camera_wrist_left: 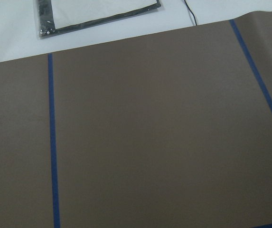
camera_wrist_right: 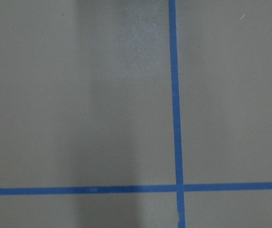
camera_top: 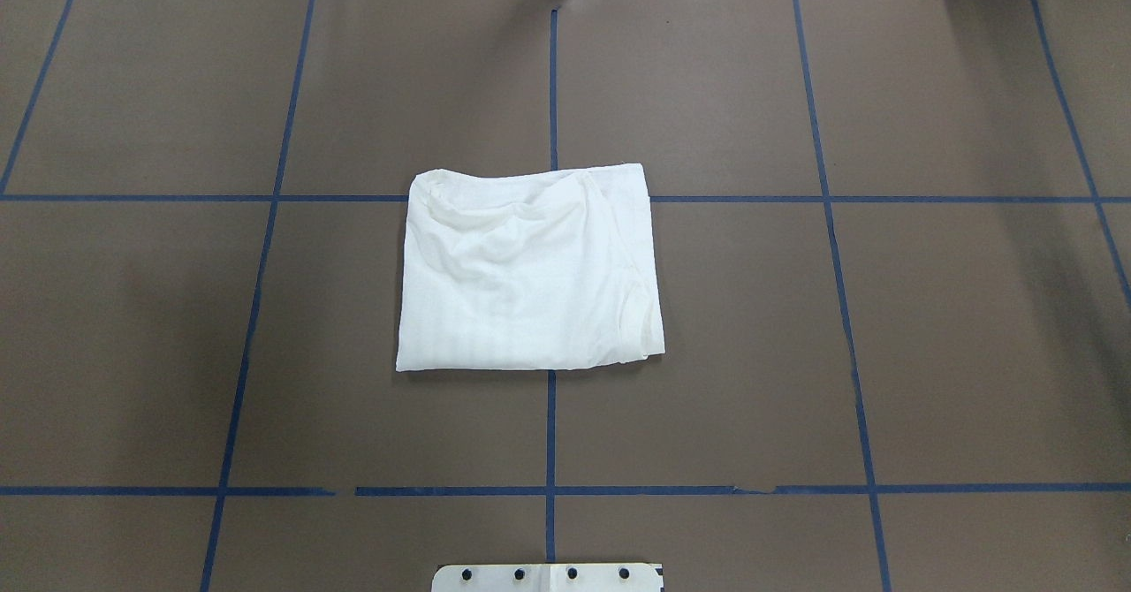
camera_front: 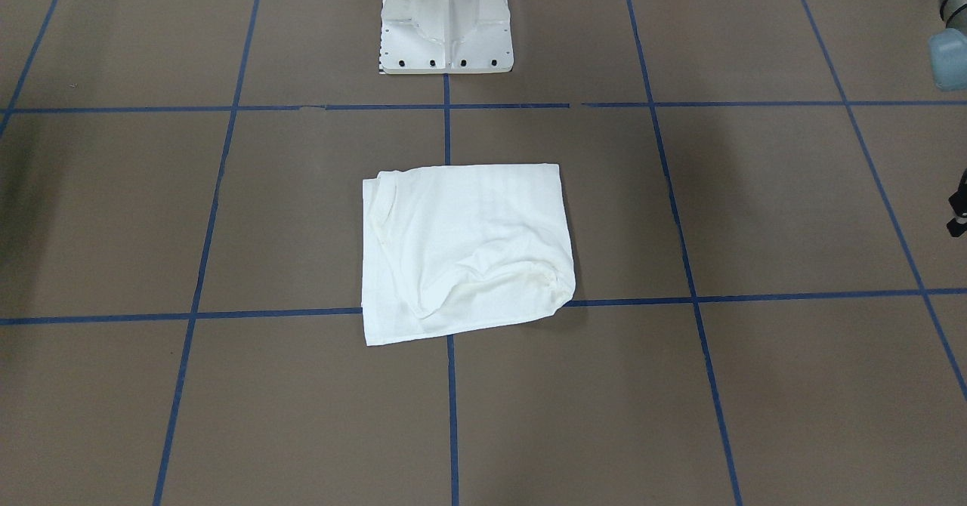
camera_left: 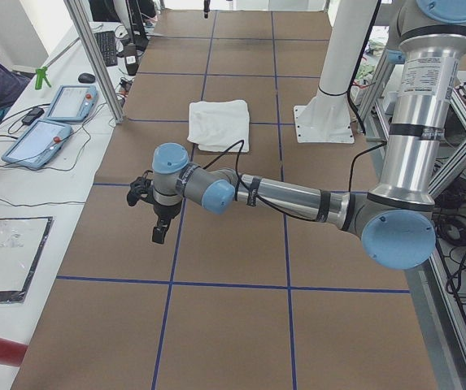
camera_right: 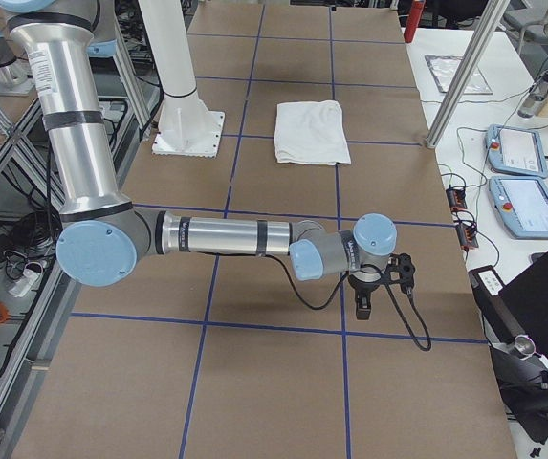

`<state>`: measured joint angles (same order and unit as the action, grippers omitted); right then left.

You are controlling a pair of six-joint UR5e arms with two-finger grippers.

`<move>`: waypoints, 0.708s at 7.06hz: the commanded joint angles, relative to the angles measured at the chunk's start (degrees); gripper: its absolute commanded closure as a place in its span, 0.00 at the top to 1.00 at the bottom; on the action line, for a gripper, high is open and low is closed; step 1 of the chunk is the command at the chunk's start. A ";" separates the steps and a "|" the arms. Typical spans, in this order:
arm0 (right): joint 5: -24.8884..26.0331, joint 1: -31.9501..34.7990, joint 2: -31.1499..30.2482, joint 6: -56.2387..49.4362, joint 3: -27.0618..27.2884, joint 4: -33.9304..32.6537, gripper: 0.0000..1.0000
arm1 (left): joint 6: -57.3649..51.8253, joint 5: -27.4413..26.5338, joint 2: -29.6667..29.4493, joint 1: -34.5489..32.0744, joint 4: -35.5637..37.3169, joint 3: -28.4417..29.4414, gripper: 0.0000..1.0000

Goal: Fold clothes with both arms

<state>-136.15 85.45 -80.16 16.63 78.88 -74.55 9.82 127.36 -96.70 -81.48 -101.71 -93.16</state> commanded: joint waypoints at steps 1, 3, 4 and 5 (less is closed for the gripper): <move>-2.37 1.82 -5.50 -0.10 10.00 -8.27 1.00 | -11.97 1.14 -0.24 -6.12 13.40 -2.27 0.99; -1.93 2.35 -9.74 -0.36 20.06 -18.32 1.00 | -12.28 1.05 -0.59 -6.41 20.66 -5.10 0.99; -2.19 2.78 -11.32 -4.28 20.17 -18.61 1.00 | -15.76 1.31 0.02 -6.32 19.89 -1.45 0.99; -2.28 3.14 -12.46 -7.63 19.74 -18.62 1.00 | -20.93 1.31 0.11 -6.41 17.71 2.68 0.99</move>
<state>-138.29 88.11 -90.90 12.93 98.27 -92.39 -5.90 128.58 -96.86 -87.80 -82.53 -94.75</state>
